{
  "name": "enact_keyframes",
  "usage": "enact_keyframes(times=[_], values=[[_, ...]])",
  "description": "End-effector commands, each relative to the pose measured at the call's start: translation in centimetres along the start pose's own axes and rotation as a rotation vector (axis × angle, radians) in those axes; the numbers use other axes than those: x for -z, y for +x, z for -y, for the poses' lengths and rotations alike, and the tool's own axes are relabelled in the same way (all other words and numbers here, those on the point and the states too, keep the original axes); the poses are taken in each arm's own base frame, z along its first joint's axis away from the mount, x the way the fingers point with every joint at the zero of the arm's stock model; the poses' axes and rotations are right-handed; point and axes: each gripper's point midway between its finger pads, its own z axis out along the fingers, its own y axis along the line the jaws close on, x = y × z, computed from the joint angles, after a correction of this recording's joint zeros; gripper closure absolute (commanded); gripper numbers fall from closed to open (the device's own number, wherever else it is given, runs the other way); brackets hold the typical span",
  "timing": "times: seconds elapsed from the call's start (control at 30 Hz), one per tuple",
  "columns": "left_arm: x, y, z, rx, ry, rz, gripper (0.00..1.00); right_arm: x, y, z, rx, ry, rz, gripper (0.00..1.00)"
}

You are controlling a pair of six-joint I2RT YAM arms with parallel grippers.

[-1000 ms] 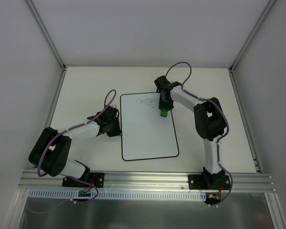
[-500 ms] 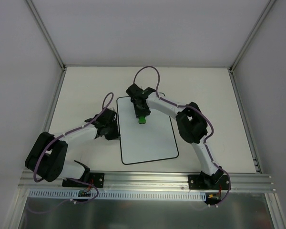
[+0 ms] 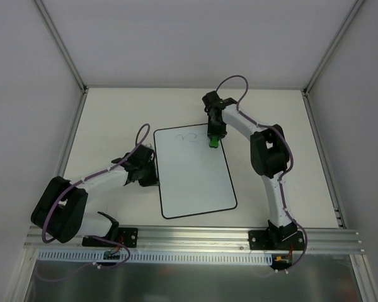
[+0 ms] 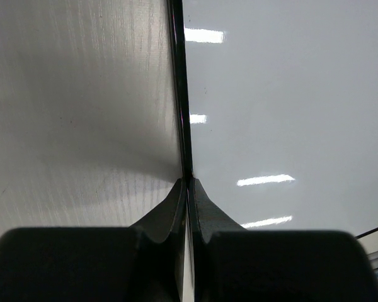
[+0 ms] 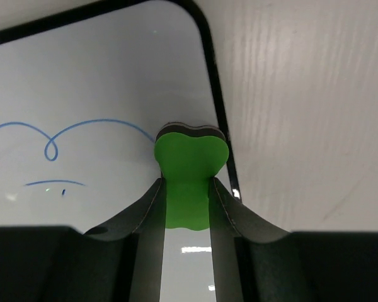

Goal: Erase the whiteboard

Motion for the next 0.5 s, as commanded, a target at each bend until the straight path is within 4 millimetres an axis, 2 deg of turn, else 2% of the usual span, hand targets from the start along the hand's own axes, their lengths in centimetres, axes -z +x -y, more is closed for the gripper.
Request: enact_keyframes(times=[0.0, 0.07, 0.2, 0.33, 0.4, 0.43, 0.47], values=[[0.7, 5.8, -4.3, -0.005, -0.153, -0.195, 1.0, -1.8, 1.8, 2.6, 0.025, 0.107, -0.084, 1.0], [0.7, 5.8, -4.2, -0.01, -0.152, -0.193, 1.0, -1.9, 1.7, 1.8, 0.04, 0.079, -0.088, 1.0], [0.7, 5.8, -4.1, -0.011, -0.151, -0.193, 1.0, -1.5, 2.3, -1.4, 0.104, 0.011, -0.09, 1.0], [0.7, 5.8, -3.9, -0.02, -0.15, -0.194, 1.0, -0.6, 4.1, -6.4, 0.202, -0.061, -0.094, 1.0], [0.7, 5.9, -3.8, -0.025, -0.147, -0.194, 1.0, 0.1, 4.3, -8.5, 0.228, -0.104, -0.087, 1.0], [0.7, 6.0, -3.8, -0.027, -0.148, -0.197, 1.0, 0.0, 5.4, -9.6, 0.262, -0.112, -0.102, 1.0], [0.8, 6.1, -3.8, -0.027, -0.145, -0.197, 1.0, 0.3, 5.8, -10.3, 0.278, -0.121, -0.104, 1.0]])
